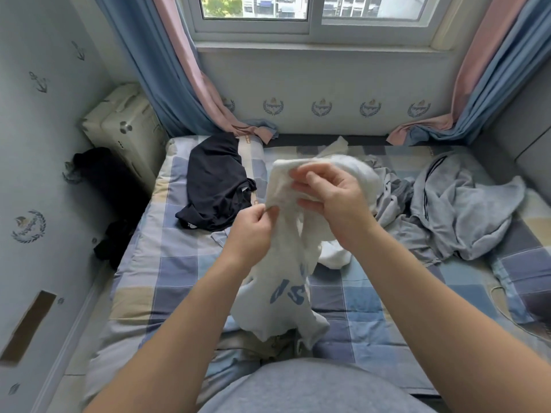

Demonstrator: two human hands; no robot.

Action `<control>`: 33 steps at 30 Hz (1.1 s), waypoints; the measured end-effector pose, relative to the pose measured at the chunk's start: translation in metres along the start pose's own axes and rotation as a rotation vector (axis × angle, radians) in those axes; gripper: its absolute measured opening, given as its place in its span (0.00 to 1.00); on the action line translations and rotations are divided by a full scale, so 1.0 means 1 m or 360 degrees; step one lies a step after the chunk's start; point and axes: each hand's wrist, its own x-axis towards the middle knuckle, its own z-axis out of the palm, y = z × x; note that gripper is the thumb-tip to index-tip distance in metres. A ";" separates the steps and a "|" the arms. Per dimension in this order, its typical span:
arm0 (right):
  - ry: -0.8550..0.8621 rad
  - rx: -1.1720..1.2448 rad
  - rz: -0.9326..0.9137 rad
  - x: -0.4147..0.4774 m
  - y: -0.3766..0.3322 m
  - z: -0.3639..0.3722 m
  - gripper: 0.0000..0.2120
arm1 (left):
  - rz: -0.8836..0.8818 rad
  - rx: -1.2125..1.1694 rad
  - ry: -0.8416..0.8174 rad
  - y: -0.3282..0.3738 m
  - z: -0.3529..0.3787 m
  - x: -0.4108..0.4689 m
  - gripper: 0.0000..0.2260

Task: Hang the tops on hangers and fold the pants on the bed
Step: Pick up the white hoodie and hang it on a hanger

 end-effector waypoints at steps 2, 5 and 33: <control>-0.0087 -0.0086 0.0124 -0.007 0.019 -0.016 0.05 | -0.0068 -0.0217 0.0098 -0.002 -0.004 0.000 0.19; -0.0271 -0.0364 0.0281 -0.021 0.052 -0.030 0.06 | -0.0085 -0.0347 0.0130 0.003 -0.003 -0.002 0.16; 0.0161 -0.0046 0.0469 -0.006 0.048 -0.005 0.17 | -0.0570 0.0310 -0.0482 -0.116 0.018 -0.025 0.40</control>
